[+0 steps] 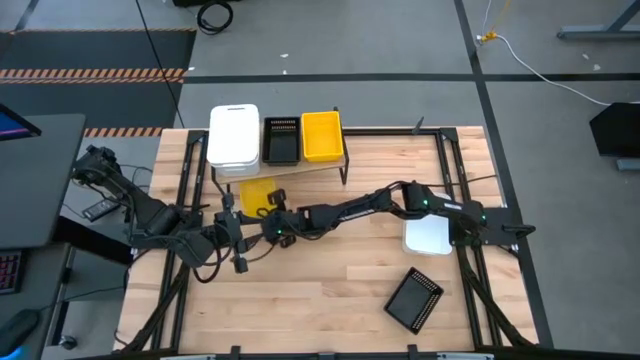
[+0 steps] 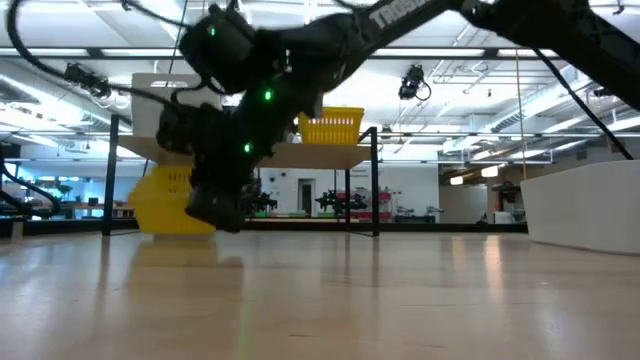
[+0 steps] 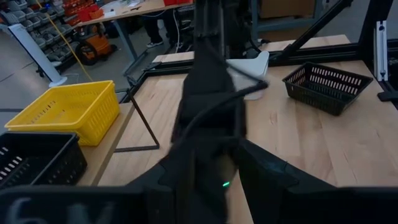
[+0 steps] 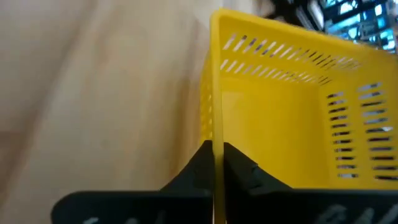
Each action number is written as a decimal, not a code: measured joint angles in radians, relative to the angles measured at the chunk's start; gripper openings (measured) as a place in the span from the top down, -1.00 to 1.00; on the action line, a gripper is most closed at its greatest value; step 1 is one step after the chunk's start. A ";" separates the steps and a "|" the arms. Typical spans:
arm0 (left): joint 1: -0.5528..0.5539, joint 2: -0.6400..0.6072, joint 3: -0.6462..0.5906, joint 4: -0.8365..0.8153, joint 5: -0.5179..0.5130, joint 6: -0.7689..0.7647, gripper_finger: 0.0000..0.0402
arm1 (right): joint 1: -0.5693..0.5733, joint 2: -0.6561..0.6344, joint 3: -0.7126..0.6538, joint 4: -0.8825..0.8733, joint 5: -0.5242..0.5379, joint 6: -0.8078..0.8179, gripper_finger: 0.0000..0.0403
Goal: Stack baskets on shelf by color
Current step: Stack the yellow bin on top of the other yellow bin on the shelf, then stack the black bin on top of the other black bin on the shelf
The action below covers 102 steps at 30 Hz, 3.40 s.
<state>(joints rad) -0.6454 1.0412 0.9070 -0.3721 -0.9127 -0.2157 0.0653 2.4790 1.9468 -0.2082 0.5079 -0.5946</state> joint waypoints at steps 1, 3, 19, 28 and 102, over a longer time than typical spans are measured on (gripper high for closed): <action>0.000 0.000 0.000 0.000 0.000 0.001 0.36 | 0.011 -0.014 0.000 -0.031 0.000 0.000 0.96; 0.000 0.000 0.000 0.000 0.000 0.002 0.36 | 0.032 -0.036 0.000 -0.065 -0.002 0.001 0.96; 0.000 0.000 0.000 -0.007 0.001 -0.001 0.36 | 0.133 -0.251 0.002 -0.477 -0.197 0.232 0.94; 0.000 0.000 0.000 -0.007 0.001 0.018 0.36 | 0.143 -0.423 0.001 -0.679 -0.187 0.308 0.94; 0.015 -0.001 0.001 -0.006 0.001 0.019 0.36 | -0.402 -0.729 -0.160 -0.706 -0.478 0.150 0.46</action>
<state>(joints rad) -0.6304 1.0405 0.9081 -0.3782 -0.9115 -0.1970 -0.3367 1.7504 1.7866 -0.9138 0.0298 -0.4450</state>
